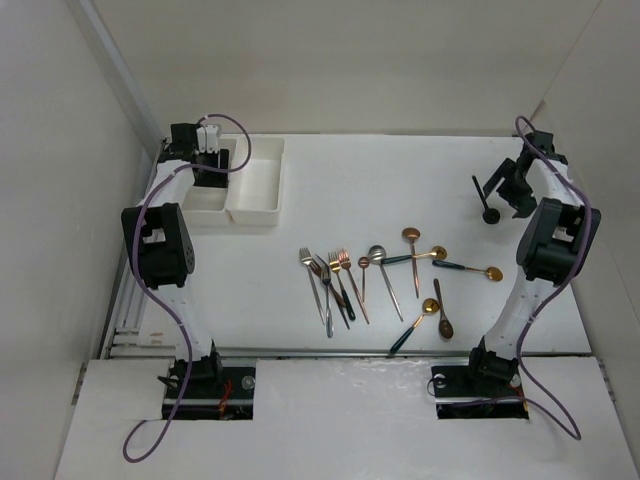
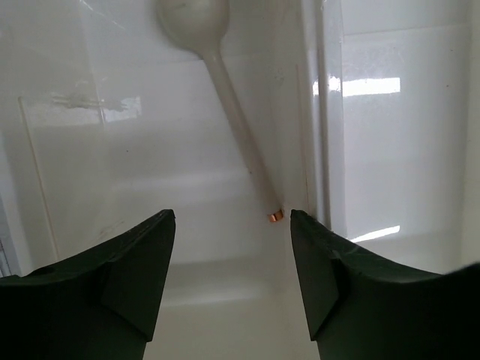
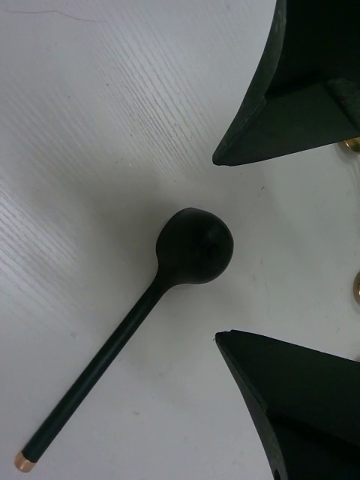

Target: Sort the eating utensils into containers

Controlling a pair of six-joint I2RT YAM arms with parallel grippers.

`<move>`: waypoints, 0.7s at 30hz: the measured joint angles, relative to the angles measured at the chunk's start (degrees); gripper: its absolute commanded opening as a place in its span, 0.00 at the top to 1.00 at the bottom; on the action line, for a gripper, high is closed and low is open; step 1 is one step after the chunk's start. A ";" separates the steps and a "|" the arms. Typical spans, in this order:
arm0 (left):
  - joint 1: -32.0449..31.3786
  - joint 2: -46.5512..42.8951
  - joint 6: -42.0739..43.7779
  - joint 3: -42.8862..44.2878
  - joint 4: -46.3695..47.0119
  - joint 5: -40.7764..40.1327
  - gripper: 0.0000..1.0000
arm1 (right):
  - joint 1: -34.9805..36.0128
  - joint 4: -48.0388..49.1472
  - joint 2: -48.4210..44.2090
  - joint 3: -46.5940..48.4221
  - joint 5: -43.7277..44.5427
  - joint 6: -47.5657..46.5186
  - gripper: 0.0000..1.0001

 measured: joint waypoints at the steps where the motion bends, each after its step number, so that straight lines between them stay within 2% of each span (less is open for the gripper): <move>1: 0.00 -0.02 0.00 0.00 0.00 -0.02 0.40 | 0.00 0.04 0.00 -0.17 -0.44 -0.26 0.07; 5: 0.00 -0.26 0.00 0.00 -0.04 -0.48 0.38 | 0.00 0.13 0.04 -2.03 -1.07 -0.90 0.14; 7: 0.00 -0.74 0.00 0.00 -0.33 -1.16 0.37 | 0.00 0.20 0.22 -3.21 -1.22 -1.22 0.21; 9: -0.02 -1.49 -0.09 0.04 -0.52 -2.78 0.34 | 0.00 0.11 0.68 -3.74 -1.40 -1.27 0.23; 12: 0.00 -1.99 -0.68 2.54 -2.12 -6.75 0.24 | 0.00 0.33 1.79 -3.78 -1.44 -1.44 0.27; 14: 0.00 -1.99 -1.62 5.60 -2.99 -10.84 0.11 | 0.00 0.57 2.47 -3.89 -1.40 -1.49 0.33; 16: -0.02 -2.08 -3.41 8.63 -2.95 -15.87 0.00 | 0.00 1.05 2.78 -4.37 -1.38 -1.79 0.34; 19: 0.00 -2.56 -6.67 12.20 -2.71 -22.14 0.00 | 0.00 1.29 2.99 -4.59 -1.20 -2.16 0.43; 21: 0.02 -3.58 -8.50 12.85 -2.73 -24.63 0.00 | 0.00 1.62 2.99 -4.61 -1.14 -2.32 0.44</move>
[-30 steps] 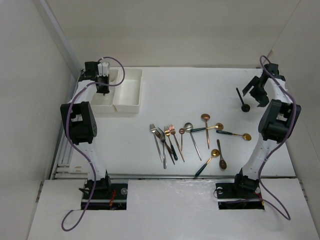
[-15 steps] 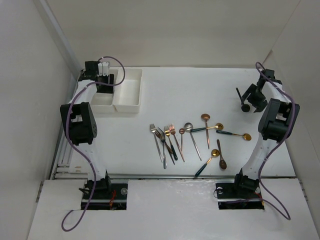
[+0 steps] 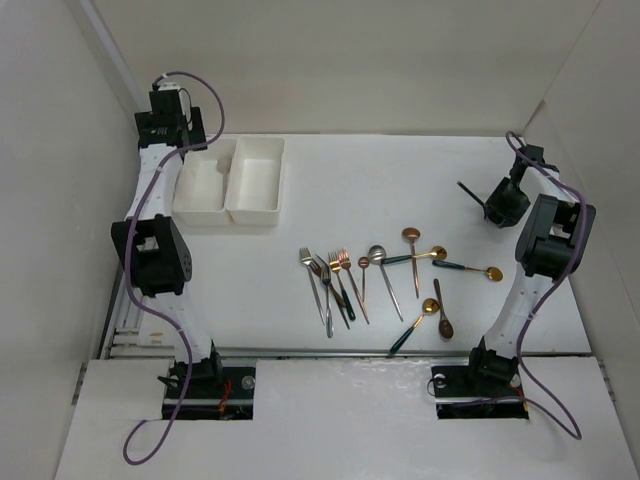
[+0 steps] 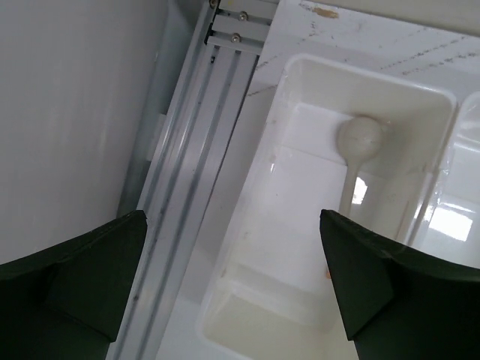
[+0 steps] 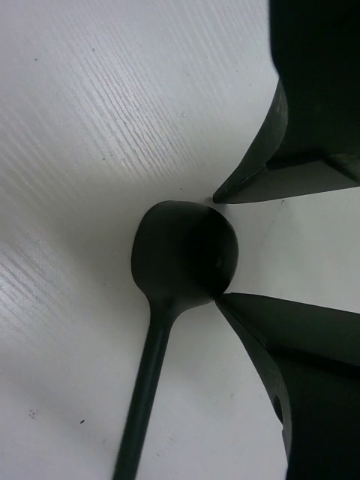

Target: Sort the eating utensils into containers

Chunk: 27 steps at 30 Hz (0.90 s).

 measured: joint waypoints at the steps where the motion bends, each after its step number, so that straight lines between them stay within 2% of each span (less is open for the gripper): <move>1: 0.07 -0.68 -0.55 0.04 -0.07 -0.44 0.00 | 0.00 0.09 0.02 0.00 0.00 -0.11 0.45; 3: 0.09 -2.10 -1.33 -0.02 -0.02 -0.46 0.00 | 0.00 0.17 0.02 -0.02 0.00 -0.28 0.41; 6: 0.09 -4.31 -1.95 -0.39 0.33 0.28 0.00 | 0.00 0.20 0.07 0.00 0.31 -1.07 0.20; 7: 0.09 -4.85 -2.01 -0.39 0.48 0.55 0.00 | 0.00 0.20 0.09 0.00 0.46 -1.09 0.18; 17: -0.02 -5.97 -2.29 -0.63 0.76 1.81 0.00 | -0.50 0.63 -0.13 -0.04 1.86 -0.50 0.18; 27: -0.02 -5.97 -2.84 -2.80 0.85 2.80 0.00 | -1.73 1.75 -1.38 3.30 1.14 15.43 0.15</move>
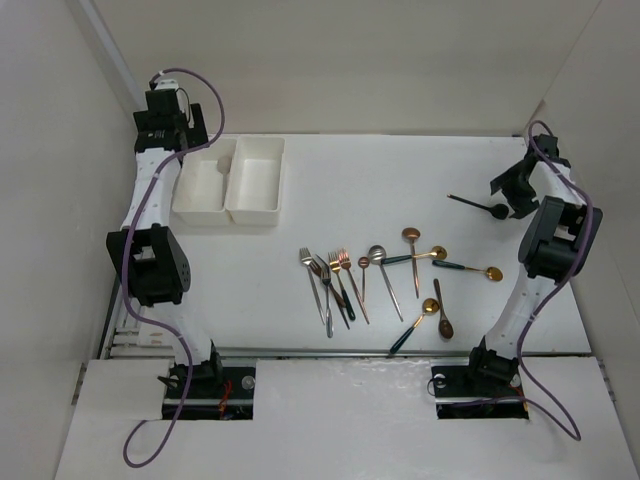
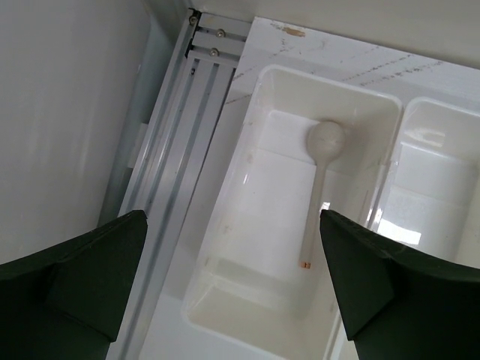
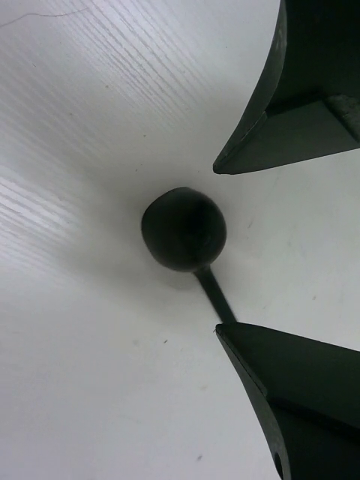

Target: Sort the eating utensils into containers

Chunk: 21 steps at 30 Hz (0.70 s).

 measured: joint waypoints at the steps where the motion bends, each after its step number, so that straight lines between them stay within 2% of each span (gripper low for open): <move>1: 0.00 -0.11 -0.09 -0.66 0.33 0.02 0.00 | -0.02 -0.02 0.33 0.63 0.31 1.57 0.15; 7: 0.00 -0.72 -0.44 -4.46 0.48 -0.22 0.00 | -0.20 -1.05 3.96 4.63 3.08 7.32 0.17; 14: 0.00 -0.76 -0.46 -5.49 0.92 -1.07 0.00 | -0.20 -3.58 7.19 6.56 5.11 9.57 0.19; 17: 0.00 -0.76 -0.46 -5.51 1.33 -1.36 0.00 | -0.20 -3.89 7.19 6.56 5.33 9.92 0.22; 21: 0.00 -0.76 -0.46 -5.51 2.01 -1.57 0.01 | -0.20 -4.24 7.19 6.56 5.44 10.21 0.33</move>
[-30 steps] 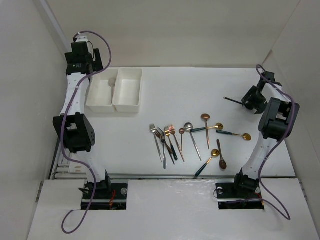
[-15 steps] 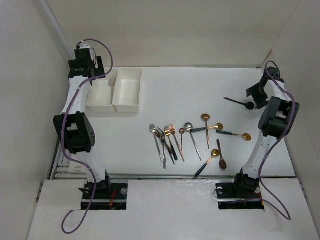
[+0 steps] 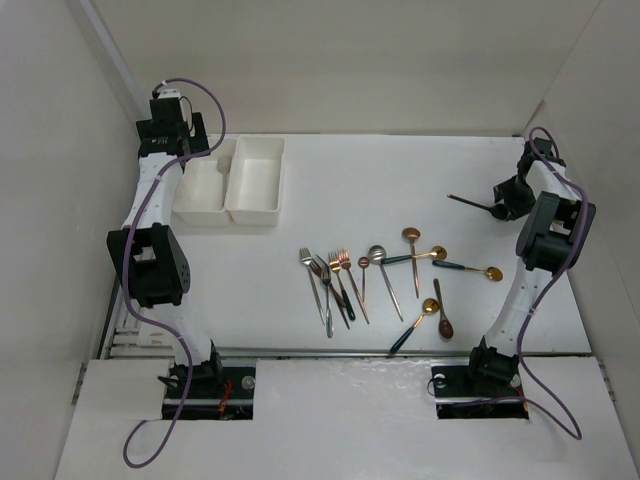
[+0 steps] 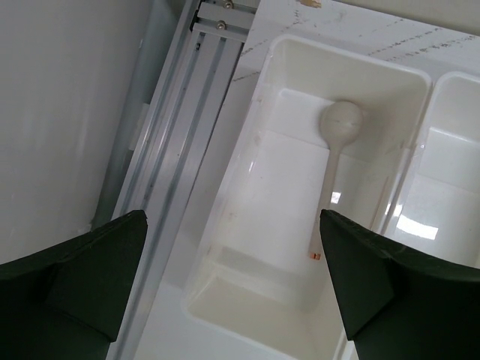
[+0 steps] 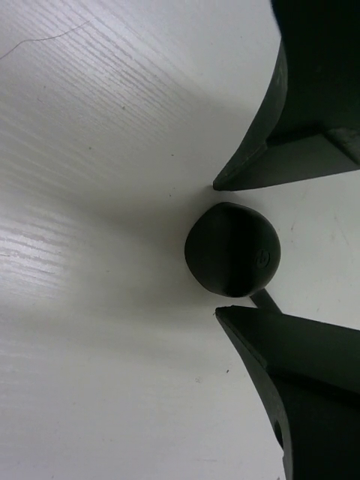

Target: Sort the eating utensils into containers

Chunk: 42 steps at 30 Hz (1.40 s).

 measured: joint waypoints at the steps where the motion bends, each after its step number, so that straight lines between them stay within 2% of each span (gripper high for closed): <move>1: 0.00 0.00 0.02 0.00 0.09 -0.02 0.01 | 0.00 -0.11 0.00 0.00 0.04 -0.02 0.36; 4: 0.00 0.00 0.07 0.00 0.11 -0.02 0.04 | 0.00 -0.44 0.02 0.00 0.02 0.09 0.46; 5: 0.00 0.00 0.09 0.02 0.09 -0.02 0.05 | 0.00 -0.50 0.02 0.00 0.04 0.17 0.55; 7: 0.00 0.00 0.26 0.00 0.09 0.04 0.07 | -0.02 -0.48 0.02 0.00 0.04 0.22 0.63; 8: 0.00 0.00 0.33 0.00 0.11 0.15 0.07 | -0.02 -0.48 0.02 0.00 0.07 0.15 0.72; 11: 0.00 0.00 0.90 0.00 0.09 0.90 0.09 | -0.02 -0.37 0.02 -0.11 0.07 -0.17 0.84; 12: -0.11 0.00 1.42 0.02 0.04 1.36 0.11 | -0.02 -0.28 0.02 -0.13 0.07 -0.48 0.93; 14: -0.44 0.00 2.19 0.02 0.00 1.81 0.13 | -0.02 -0.02 0.00 -0.24 0.04 -1.20 1.00; 16: -1.18 0.00 3.43 0.00 -0.04 2.27 0.18 | -0.02 0.52 -0.20 -0.57 0.00 -2.40 1.00; 21: -6.38 -0.72 9.57 -3.06 0.76 3.52 0.19 | 0.66 1.57 -1.46 -2.16 1.05 -6.58 1.00; 25: -13.44 -1.86 19.69 -8.52 1.03 4.02 0.19 | 3.65 1.51 -3.98 -2.25 4.13 -10.45 1.00; 28: -18.78 -4.76 30.18 -13.81 0.94 8.31 0.19 | 7.80 2.40 -7.52 -2.25 5.68 -12.66 1.00; 30: -21.70 -8.00 36.96 -16.55 0.44 12.59 0.15 | 10.78 3.41 -10.38 -2.25 6.08 -13.75 1.00; 31: -22.88 -9.79 40.41 -17.33 0.11 14.88 0.08 | 12.35 3.91 -11.72 -2.21 5.97 -14.10 1.00; 32: -24.00 -11.67 43.98 -17.68 -0.31 16.90 0.06 | 13.77 4.50 -12.98 -2.14 5.75 -14.49 1.00; 37: -33.20 -17.05 53.72 -15.30 -0.26 20.35 0.02 | 19.80 6.25 -17.44 -2.14 4.66 -15.15 1.00; 42: -45.97 -8.79 52.04 -3.02 -1.16 19.93 0.01 | 28.59 6.47 -21.44 -2.60 2.51 -14.62 1.00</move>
